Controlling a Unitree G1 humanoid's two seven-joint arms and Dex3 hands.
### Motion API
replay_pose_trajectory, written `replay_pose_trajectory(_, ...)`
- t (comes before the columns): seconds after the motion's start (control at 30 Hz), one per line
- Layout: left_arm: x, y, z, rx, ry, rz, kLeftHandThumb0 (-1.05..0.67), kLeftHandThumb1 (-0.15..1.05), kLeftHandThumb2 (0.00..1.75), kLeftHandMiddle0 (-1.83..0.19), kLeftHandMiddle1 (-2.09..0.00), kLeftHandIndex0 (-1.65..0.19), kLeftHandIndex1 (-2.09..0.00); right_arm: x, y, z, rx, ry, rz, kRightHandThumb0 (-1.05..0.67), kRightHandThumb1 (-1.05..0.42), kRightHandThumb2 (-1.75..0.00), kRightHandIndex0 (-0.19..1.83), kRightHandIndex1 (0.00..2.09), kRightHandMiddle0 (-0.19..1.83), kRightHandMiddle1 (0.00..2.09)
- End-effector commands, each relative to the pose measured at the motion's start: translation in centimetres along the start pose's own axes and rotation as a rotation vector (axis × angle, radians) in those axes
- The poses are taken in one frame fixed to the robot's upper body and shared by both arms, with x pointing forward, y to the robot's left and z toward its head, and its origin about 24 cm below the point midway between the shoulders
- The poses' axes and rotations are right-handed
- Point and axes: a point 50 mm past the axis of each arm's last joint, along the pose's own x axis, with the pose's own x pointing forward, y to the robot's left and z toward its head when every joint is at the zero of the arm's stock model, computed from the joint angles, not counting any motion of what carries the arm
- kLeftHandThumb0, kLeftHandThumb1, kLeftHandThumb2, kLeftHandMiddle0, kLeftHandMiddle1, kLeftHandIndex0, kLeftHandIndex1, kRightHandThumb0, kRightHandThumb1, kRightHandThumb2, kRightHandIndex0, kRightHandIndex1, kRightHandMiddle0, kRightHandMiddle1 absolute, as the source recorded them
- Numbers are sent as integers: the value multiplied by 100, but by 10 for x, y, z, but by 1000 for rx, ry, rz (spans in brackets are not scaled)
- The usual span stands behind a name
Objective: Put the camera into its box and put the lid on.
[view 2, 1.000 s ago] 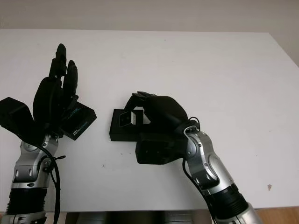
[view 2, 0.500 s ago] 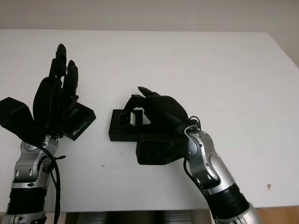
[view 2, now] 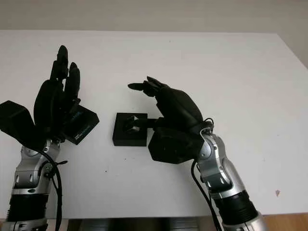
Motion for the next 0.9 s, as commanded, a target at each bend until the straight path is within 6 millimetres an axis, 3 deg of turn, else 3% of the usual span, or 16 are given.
replay_pose_trajectory(0.0, -3, 3, 1, 13, -3, 0, -74, 105, 44, 19, 0, 19, 0, 0, -3, 0, -21, -10, -3, -72, -89, -5, 29, 12, 22, 35)
replay_pose_trajectory(0.33, -4, 5, 2, 13, -2, 7, -73, 105, 43, 19, 0, 19, 0, -1, -2, 1, -35, -4, 14, -75, -88, -5, 23, 10, 20, 30)
replay_pose_trajectory(0.63, -4, 6, 2, 16, -3, 7, -74, 105, 42, 19, 0, 19, 0, -5, 7, -3, -10, 14, 60, -72, -90, -6, 30, 13, 30, 37)
replay_pose_trajectory(0.73, -4, 6, 2, 8, -3, 10, -75, 105, 42, 19, 0, 19, 0, -7, 12, -5, 4, 26, 68, -71, -91, -6, 29, 12, 30, 43)
replay_pose_trajectory(0.87, -4, 6, 2, 12, 0, 8, -75, 105, 41, 19, 0, 19, 0, -9, 20, -9, 4, 34, 55, -69, -91, -5, 34, 12, 24, 75)
